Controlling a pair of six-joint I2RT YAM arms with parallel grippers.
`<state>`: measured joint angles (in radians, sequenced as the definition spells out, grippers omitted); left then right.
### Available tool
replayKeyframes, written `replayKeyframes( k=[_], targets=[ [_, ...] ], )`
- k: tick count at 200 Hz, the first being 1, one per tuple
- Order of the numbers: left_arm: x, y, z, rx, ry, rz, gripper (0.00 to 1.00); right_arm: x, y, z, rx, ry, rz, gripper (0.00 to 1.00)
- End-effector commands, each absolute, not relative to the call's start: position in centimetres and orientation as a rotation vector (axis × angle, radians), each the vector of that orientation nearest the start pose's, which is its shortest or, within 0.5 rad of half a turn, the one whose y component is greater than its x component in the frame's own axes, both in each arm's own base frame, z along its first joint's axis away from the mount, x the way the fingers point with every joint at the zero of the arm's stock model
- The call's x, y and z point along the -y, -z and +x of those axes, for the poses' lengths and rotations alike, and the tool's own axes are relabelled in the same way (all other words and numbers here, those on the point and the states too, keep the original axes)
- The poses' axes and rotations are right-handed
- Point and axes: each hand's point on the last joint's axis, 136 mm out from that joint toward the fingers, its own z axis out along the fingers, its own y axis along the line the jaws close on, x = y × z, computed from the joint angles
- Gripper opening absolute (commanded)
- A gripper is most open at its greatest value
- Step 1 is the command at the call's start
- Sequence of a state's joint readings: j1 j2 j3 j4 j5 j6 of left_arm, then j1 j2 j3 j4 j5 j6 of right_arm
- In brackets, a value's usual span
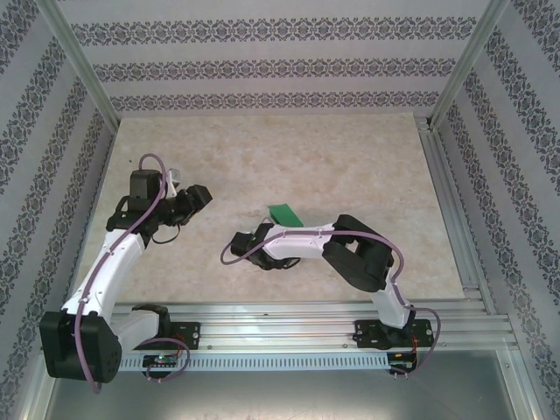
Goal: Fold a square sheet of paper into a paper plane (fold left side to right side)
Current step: Turn over the paper at the center of the table, then fold the wing for the fifth time at the center of the table.
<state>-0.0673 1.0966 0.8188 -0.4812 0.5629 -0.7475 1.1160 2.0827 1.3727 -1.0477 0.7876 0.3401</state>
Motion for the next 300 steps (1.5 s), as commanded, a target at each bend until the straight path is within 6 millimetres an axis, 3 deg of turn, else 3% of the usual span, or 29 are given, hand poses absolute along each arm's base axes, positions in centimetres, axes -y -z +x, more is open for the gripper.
replayKeyframes(
  k=[1, 17, 40, 78, 95, 107, 131, 149, 188, 208, 226, 256, 300],
  targets=[
    [10.5, -17.1, 29.8, -2.412, 1.001, -0.524, 0.61, -26.5, -5.7, 25.6, -2.222, 1.038, -1.146, 0.35],
    [10.4, -16.7, 29.7, -2.422, 0.984, -0.522, 0.61, -27.8, -5.1, 23.9, -2.248, 0.947, -1.217, 0.53],
    [10.5, -16.1, 29.4, -2.44, 0.988, -0.504, 0.61, -29.8, -5.7, 21.1, -2.341, 0.664, -1.265, 0.67],
    [11.6, -15.1, 28.6, -2.46, 1.063, -0.466, 0.55, -31.8, -10.9, 18.1, -2.448, 0.01, -1.164, 0.78],
    [13.0, -14.8, 28.2, -2.465, 1.115, -0.433, 0.51, -30.8, -12.4, 18.7, -2.501, -0.229, -1.021, 0.76],
    [14.5, -14.8, 28.0, -2.472, 1.151, -0.403, 0.47, -29.6, -13.1, 20.3, -2.52, -0.367, -0.876, 0.72],
    [19.3, -15.3, 27.5, -2.482, 1.241, -0.283, 0.43, -26.8, -13.2, 23.5, -2.552, -0.655, -0.553, 0.7],
    [23.7, -15.8, 27.3, -2.503, 1.274, -0.167, 0.42, -24.2, -12.1, 25.4, -2.545, -0.806, -0.294, 0.68],
    [32.2, -15.8, 27.0, -2.568, 1.291, 0.029, 0.41, -17.5, -8.7, 27.3, -2.557, -0.814, 0.1, 0.65],
    [35.6, -15.0, 26.8, -2.597, 1.307, 0.095, 0.4, -15.3, -7.5, 27.1, -2.566, -0.769, 0.182, 0.64],
    [37.7, -13.8, 26.5, -2.64, 1.293, 0.145, 0.39, -14.7, -6.9, 26.8, -2.574, -0.763, 0.196, 0.64],
    [38.8, -10.4, 26.4, -2.731, 1.228, 0.154, 0.37, -15.4, -7.2, 26.6, -2.554, -0.852, 0.184, 0.64],
    [36.7, -6.6, 25.8, -2.82, 1.09, 0.113, 0.31, -16.2, -7.5, 26.6, -2.546, -0.92, 0.166, 0.62]
  ],
)
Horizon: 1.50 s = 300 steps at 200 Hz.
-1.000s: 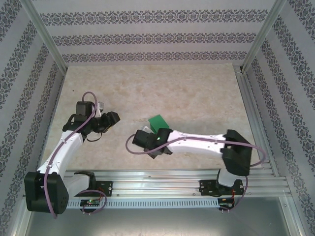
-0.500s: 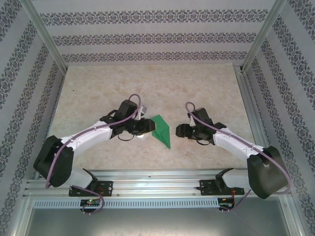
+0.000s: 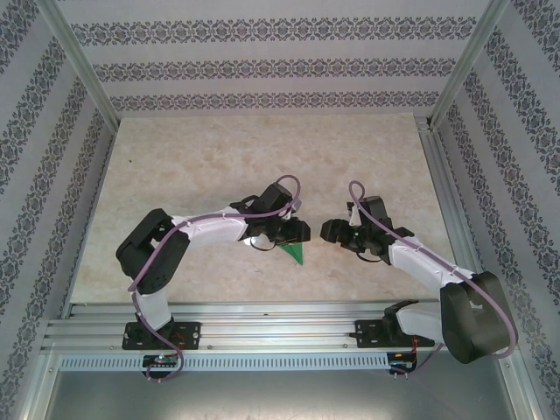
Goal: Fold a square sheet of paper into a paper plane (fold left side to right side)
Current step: Fold the wing for the fifth time at the center of the table.
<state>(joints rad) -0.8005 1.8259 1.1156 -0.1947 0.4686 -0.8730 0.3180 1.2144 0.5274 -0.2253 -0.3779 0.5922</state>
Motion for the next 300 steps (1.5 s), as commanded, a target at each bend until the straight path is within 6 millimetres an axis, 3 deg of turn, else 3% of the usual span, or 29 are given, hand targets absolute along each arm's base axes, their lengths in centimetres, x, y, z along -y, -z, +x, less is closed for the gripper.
replayKeyframes(
  k=[1, 57, 95, 152, 233, 264, 300],
  targets=[
    [36.6, -6.6, 25.8, -2.82, 1.089, 0.114, 0.3, -16.2, -7.5, 26.6, -2.546, -0.922, 0.167, 0.62],
    [32.5, -5.6, 26.2, -2.823, 1.011, 0.011, 0.21, -17.9, -7.6, 26.3, -2.529, -1.06, 0.151, 0.61],
    [31.6, -4.5, 25.9, -2.837, 0.998, -0.019, 0.16, -20.6, -7.7, 27.0, -2.49, -1.169, 0.15, 0.58],
    [30.1, -3.5, 25.7, -2.835, 0.974, -0.078, 0.1, -23.4, -5.3, 28.3, -2.474, -1.217, 0.25, 0.5],
    [29.4, -2.5, 25.3, -2.843, 0.977, -0.103, 0.08, -26.8, -2.6, 29.6, -2.534, -1.229, 0.232, 0.42],
    [29.2, -2.3, 25.0, -2.842, 0.99, -0.118, 0.07, -27.9, -3.0, 29.8, -2.517, -1.273, 0.204, 0.38],
    [29.0, -2.8, 24.8, -2.827, 1.008, -0.115, 0.07, -26.2, -5.8, 30.2, -2.491, -1.13, 0.129, 0.39]
  ],
)
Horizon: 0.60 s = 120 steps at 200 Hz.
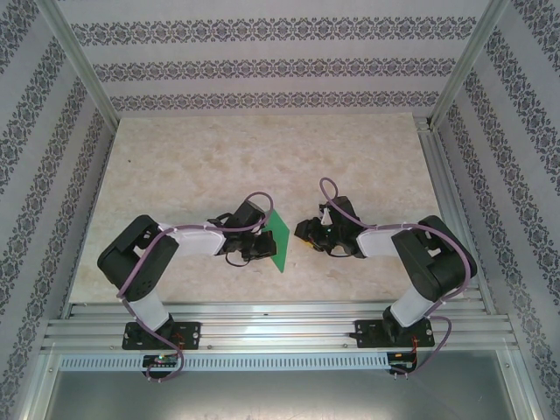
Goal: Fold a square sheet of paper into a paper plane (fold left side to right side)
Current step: Fold the wing for the fifth time at the center of the table.
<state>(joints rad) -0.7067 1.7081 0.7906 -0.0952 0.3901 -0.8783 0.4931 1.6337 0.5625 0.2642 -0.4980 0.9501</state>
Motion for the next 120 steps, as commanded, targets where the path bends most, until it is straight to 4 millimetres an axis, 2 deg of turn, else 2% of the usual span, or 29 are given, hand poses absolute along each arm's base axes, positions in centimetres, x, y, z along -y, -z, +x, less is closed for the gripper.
replayKeyframes(
  k=[1, 22, 34, 120],
  targets=[
    [29.0, -2.8, 24.8, -2.826, 1.008, -0.115, 0.07, -26.2, -5.8, 30.2, -2.491, -1.13, 0.129, 0.39],
    [29.2, -3.3, 24.8, -2.811, 1.029, -0.11, 0.07, -25.5, -7.8, 30.3, -2.484, -1.039, 0.046, 0.45],
    [29.5, -3.7, 24.8, -2.796, 1.065, -0.105, 0.07, -25.7, -8.2, 30.3, -2.488, -1.033, 0.015, 0.46],
    [29.1, -3.1, 24.4, -2.809, 1.059, -0.12, 0.04, -28.1, -5.3, 30.7, -2.581, -1.071, -0.003, 0.46]
  ],
)
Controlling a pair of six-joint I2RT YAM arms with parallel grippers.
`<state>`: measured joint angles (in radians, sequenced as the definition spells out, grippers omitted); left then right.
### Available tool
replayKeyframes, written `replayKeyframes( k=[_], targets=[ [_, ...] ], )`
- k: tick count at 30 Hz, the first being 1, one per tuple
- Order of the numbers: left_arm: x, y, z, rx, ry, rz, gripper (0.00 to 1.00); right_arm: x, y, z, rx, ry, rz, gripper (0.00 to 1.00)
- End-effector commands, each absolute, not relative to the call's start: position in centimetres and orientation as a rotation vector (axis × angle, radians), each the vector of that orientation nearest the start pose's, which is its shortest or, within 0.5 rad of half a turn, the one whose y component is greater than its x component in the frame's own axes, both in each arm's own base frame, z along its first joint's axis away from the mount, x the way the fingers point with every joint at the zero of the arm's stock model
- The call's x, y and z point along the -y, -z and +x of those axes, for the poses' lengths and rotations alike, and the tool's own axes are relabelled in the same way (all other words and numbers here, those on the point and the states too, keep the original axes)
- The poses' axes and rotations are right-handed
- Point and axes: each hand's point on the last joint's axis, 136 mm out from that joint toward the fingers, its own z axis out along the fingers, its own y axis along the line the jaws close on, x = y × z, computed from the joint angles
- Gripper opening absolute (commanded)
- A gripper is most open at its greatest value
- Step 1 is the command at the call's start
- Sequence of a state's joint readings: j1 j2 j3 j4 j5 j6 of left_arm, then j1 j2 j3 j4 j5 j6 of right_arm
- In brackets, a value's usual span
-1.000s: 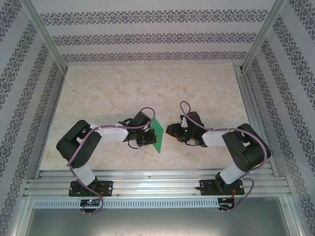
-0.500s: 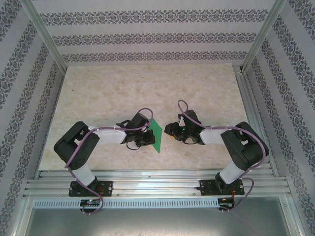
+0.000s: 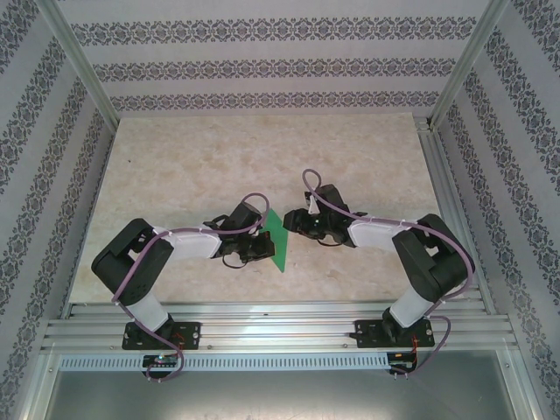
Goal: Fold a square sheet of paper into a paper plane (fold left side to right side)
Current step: Fold the wing for the fifth time at the center of the table.
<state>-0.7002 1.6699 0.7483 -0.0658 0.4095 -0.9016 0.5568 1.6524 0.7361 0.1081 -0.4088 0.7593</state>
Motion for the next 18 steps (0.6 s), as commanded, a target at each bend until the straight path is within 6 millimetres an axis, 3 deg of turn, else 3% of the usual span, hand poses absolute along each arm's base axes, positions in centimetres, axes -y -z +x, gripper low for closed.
replayKeyframes(
  k=[1, 18],
  targets=[
    [29.0, -3.1, 24.4, -2.809, 1.058, -0.121, 0.04, -28.2, -5.3, 30.7, -2.581, -1.073, -0.004, 0.46],
    [29.0, -2.7, 24.5, -2.819, 1.043, -0.119, 0.03, -30.2, -4.8, 30.0, -2.598, -1.151, -0.037, 0.37]
  ],
)
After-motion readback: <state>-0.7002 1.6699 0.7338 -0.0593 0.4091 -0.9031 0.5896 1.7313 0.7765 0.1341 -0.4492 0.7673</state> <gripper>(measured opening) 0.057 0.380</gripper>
